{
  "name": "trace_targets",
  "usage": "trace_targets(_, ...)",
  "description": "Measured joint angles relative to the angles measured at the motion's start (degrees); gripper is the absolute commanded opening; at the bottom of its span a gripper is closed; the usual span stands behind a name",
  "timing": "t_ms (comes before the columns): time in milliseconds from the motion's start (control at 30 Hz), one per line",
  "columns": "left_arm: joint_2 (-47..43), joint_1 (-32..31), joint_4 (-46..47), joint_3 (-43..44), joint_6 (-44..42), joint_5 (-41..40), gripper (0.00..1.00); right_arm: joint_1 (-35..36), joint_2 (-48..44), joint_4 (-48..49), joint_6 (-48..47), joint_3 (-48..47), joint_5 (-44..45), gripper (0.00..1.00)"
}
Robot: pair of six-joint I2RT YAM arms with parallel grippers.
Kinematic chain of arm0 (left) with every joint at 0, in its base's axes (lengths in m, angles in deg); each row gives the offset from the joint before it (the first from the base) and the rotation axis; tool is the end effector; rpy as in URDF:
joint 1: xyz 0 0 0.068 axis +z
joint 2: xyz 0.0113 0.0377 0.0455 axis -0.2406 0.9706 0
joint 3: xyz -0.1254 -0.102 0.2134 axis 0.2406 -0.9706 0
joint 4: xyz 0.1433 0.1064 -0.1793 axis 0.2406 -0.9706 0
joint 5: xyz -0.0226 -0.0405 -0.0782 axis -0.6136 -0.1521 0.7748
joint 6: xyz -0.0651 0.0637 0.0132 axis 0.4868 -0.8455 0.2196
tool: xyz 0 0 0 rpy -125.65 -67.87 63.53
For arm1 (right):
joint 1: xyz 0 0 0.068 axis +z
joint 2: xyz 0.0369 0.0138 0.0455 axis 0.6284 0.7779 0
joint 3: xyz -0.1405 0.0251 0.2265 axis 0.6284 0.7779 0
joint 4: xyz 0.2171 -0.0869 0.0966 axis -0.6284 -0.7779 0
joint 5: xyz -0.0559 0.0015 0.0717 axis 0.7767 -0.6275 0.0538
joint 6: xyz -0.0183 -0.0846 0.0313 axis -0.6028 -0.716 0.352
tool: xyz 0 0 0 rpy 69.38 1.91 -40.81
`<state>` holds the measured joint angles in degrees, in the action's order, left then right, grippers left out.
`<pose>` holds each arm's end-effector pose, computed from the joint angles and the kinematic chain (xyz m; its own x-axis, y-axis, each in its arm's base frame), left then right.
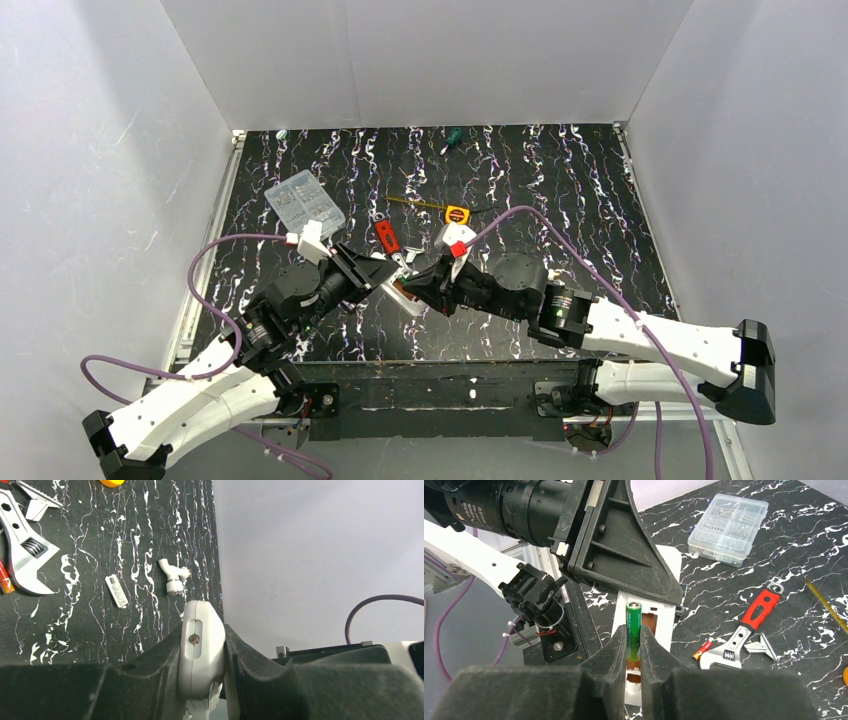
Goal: Load the batteries into the remote control
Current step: Load the battery into the remote control.
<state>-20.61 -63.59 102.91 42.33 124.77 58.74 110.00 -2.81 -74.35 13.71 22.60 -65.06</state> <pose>0.1304 -0.1295 0.3926 -0.4972 -0.8313 -0.2487 0.4838 -0.0277 -0.8748 0.0977 0.2660 0.3459 -0.1397 0.0401 -0.9894 -0.9083 0.3928 0.1442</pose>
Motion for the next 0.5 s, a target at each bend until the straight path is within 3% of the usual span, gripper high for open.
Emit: trace_targets(500, 0.2, 0.0, 3.2, -1.0, 0.3, 0.9, 0.0, 0.0, 0.6, 1.2, 0.4, 0.0, 1.7, 0.01)
